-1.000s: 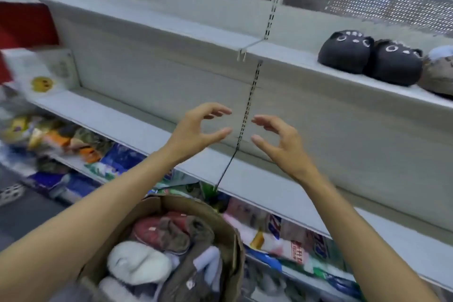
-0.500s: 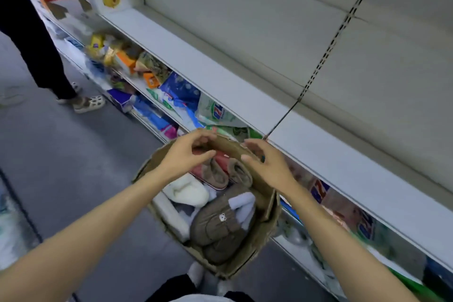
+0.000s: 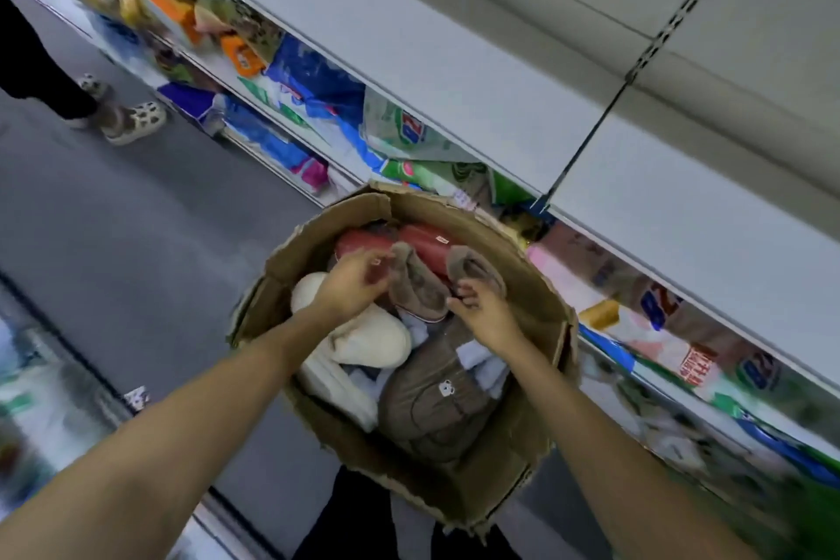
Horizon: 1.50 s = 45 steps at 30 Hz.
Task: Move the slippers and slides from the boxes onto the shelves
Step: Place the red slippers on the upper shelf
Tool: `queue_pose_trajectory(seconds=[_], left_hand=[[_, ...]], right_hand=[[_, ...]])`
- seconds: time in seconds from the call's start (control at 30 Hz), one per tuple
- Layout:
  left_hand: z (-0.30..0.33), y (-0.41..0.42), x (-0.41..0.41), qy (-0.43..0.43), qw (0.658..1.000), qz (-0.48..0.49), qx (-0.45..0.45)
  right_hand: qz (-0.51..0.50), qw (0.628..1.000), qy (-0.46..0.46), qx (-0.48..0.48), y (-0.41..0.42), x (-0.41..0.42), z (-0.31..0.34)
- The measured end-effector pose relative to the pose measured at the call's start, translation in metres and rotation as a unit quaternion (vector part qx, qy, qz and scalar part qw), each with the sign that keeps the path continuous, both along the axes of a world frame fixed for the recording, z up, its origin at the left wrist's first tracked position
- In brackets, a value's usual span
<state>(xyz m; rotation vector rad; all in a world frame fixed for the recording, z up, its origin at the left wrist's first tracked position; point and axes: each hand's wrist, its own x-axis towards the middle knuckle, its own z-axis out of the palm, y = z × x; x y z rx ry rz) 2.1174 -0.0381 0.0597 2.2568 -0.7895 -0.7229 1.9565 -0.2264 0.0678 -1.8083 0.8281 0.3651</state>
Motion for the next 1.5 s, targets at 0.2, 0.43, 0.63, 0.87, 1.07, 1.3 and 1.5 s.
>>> queue_pose_trajectory(seconds=[0.2, 0.43, 0.63, 0.87, 1.07, 1.3, 1.5], left_hand=[[-0.044, -0.035, 0.047, -0.025, 0.995, -0.053, 0.081], [-0.065, -0.099, 0.071, 0.055, 0.974, -0.057, 0.213], [-0.073, -0.108, 0.080, 0.185, 0.969, 0.000, 0.162], [-0.041, -0.092, 0.080, 0.315, 0.945, 0.038, 0.085], [-0.028, -0.036, 0.077, 0.350, 0.928, 0.116, 0.047], [-0.025, 0.046, 0.007, 0.455, 0.848, 0.267, 0.050], [-0.024, 0.027, -0.017, 0.421, 0.852, 0.309, 0.039]], right_hand=[[-0.115, 0.992, 0.047, -0.026, 0.023, 0.026, -0.054], [-0.050, 0.991, 0.113, -0.053, 0.031, 0.042, -0.085], [-0.150, 0.988, 0.037, 0.013, 0.034, 0.031, -0.059], [-0.328, 0.939, -0.025, 0.097, 0.020, 0.020, -0.022], [-0.431, 0.890, -0.058, 0.137, -0.021, 0.044, 0.005], [-0.386, 0.901, 0.002, 0.200, -0.024, 0.043, -0.010], [-0.321, 0.931, -0.024, 0.170, 0.036, 0.003, -0.029]])
